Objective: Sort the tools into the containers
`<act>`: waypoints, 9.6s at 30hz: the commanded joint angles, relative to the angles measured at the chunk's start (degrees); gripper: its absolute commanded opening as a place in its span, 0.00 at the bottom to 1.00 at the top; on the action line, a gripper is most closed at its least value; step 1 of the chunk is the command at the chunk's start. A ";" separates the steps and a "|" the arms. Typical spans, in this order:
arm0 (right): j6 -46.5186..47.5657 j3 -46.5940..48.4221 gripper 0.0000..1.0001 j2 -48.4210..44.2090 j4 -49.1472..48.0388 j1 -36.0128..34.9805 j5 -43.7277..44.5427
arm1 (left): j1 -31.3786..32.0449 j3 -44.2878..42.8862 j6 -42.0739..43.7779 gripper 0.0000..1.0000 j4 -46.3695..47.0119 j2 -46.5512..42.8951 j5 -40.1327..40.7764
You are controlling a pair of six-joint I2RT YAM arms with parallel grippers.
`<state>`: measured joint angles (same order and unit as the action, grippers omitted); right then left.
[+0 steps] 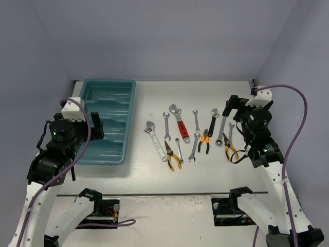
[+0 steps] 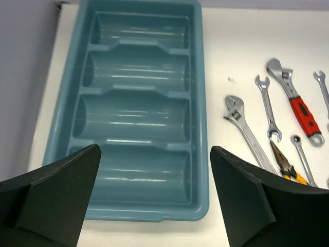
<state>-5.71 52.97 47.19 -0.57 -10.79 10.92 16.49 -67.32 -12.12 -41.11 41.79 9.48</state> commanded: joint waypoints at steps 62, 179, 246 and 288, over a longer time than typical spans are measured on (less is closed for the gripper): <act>-4.57 -7.27 0.99 -14.41 5.94 0.42 -5.47 | 40.37 -39.49 -52.13 0.41 -7.34 82.97 8.45; -16.06 20.07 0.38 63.71 15.09 9.93 -6.37 | -11.46 -2.99 -12.38 0.79 -9.78 15.73 -23.96; -6.87 15.67 0.00 35.50 13.18 -24.94 -28.37 | 22.37 1.78 -40.37 0.68 47.46 43.84 -23.36; -8.17 15.51 0.79 26.14 10.15 -24.91 -29.57 | 15.15 7.98 -49.66 0.00 39.87 30.24 -15.52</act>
<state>-14.08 65.86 77.47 12.59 -35.73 -18.98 36.11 -57.36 -60.37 0.98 81.30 -9.60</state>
